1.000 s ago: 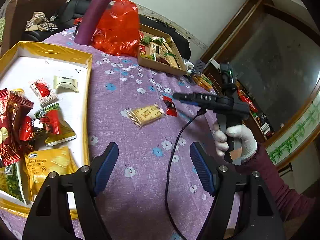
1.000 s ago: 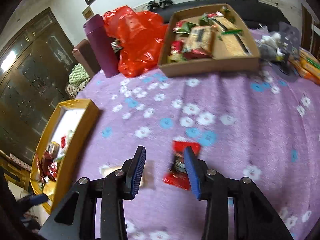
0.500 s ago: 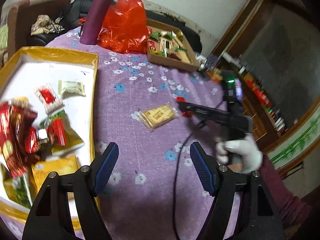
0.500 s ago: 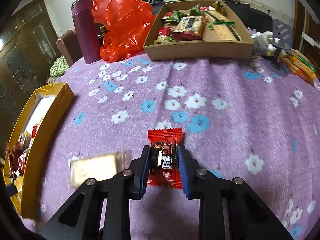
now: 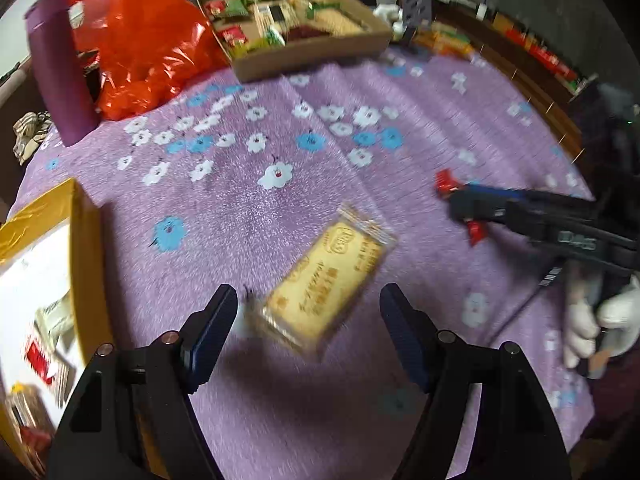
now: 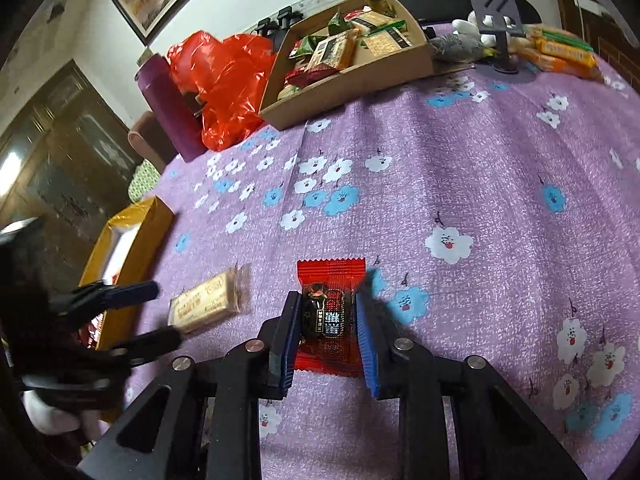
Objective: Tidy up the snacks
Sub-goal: 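Grasp the cracker pack with the left tool while the right tool holds the red candy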
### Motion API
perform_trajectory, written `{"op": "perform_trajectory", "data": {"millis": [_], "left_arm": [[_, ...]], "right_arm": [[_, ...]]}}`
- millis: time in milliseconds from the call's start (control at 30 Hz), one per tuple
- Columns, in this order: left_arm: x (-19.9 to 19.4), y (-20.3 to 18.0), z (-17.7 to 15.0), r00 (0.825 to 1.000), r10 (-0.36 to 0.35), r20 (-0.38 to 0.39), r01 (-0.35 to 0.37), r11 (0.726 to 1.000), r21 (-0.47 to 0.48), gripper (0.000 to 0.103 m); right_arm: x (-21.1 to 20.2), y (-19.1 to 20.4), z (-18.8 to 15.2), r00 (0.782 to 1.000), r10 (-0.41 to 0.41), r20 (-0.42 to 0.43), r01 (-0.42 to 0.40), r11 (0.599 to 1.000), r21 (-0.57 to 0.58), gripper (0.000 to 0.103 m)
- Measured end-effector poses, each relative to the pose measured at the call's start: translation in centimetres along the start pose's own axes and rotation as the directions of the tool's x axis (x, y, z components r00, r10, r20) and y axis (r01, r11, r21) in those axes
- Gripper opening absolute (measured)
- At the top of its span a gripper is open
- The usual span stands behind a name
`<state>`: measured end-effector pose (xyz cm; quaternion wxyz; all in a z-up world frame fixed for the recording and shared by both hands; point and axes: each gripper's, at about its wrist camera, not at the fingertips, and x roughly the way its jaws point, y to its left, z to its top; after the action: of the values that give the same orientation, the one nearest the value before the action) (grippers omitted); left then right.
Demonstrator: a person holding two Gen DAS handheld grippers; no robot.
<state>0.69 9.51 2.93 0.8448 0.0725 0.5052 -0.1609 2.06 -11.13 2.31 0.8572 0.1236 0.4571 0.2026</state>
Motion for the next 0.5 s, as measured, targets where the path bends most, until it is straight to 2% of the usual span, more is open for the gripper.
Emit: {"op": "perform_trajectory", "data": {"millis": [100,167,233,267,300,467,500], "left_arm": [[1.4,-0.5,0.5,0.999,0.015,-0.028,-0.014,1.000,0.022,0.074],[1.4,-1.1,0.5,1.000,0.017,-0.021,-0.017,0.999,0.038,0.072],[1.1,-1.7,0.4,1.000,0.016,-0.010,-0.016,0.999,0.041,0.057],[0.9,-2.1,0.4,1.000,0.010,-0.003,-0.010,0.999,0.045,0.045],[0.8,-2.5,0.4,1.000,0.011,0.000,-0.011,0.999,0.048,0.042],[0.9,-3.4,0.5,0.999,0.014,0.030,-0.015,0.998,0.054,0.041],[1.1,-3.4,0.6,0.999,0.011,0.041,-0.013,0.999,0.047,0.046]], "right_arm": [[0.0,0.0,0.0,1.000,0.006,0.004,-0.006,1.000,-0.004,0.028],[0.0,0.1,-0.1,1.000,0.005,0.005,-0.005,1.000,-0.009,0.028],[0.0,0.2,-0.2,1.000,0.008,0.004,-0.008,1.000,-0.007,0.028],[-0.1,0.2,-0.2,1.000,0.010,0.004,-0.010,1.000,-0.004,0.028],[-0.1,0.2,-0.3,1.000,0.012,0.005,-0.012,1.000,-0.001,0.028],[-0.1,0.1,-0.4,1.000,0.010,0.010,-0.010,1.000,0.006,0.028],[-0.1,0.2,-0.4,1.000,0.007,0.012,-0.007,1.000,0.004,0.028]]}}
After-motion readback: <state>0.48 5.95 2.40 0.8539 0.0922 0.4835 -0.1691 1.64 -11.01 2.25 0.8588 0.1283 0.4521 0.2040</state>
